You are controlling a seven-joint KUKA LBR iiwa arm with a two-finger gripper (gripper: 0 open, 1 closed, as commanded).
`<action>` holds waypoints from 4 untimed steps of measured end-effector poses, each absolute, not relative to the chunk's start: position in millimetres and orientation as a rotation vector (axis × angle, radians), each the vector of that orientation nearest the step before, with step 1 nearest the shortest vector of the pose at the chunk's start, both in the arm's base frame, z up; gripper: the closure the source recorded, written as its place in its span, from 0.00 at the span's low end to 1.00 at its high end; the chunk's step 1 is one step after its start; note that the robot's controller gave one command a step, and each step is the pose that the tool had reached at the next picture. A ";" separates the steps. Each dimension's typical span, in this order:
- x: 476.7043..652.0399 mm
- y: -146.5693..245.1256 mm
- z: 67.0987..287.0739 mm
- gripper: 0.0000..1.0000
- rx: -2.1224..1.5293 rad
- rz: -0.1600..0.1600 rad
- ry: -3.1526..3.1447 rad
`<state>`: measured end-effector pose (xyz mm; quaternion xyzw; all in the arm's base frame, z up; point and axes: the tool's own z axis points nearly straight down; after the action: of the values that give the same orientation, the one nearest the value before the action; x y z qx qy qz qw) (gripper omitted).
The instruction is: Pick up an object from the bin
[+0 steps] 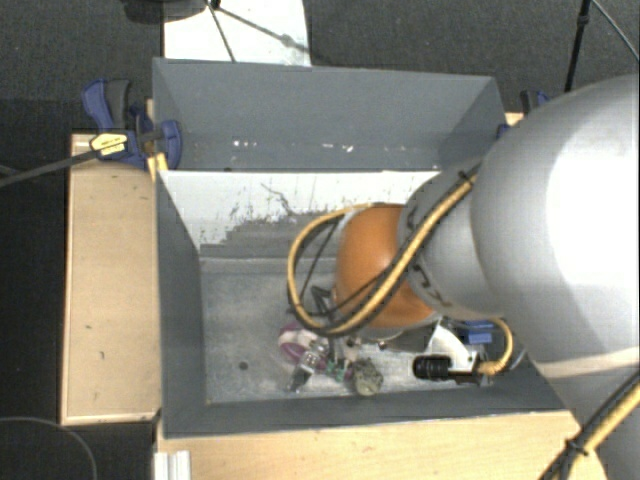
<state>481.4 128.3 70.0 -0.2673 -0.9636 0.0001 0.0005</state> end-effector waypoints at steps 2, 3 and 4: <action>481.5 97.9 71.5 1.00 -1.159 -0.004 -2.916; 482.4 97.9 121.0 1.00 -1.156 -0.003 -2.924; 482.8 97.9 143.6 1.00 -1.146 -0.002 -2.927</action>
Offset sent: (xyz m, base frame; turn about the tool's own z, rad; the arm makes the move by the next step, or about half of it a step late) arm 0.0000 -0.0321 0.0000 0.2155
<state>482.8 97.9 143.6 -0.3647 -0.9311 -0.0006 -0.0009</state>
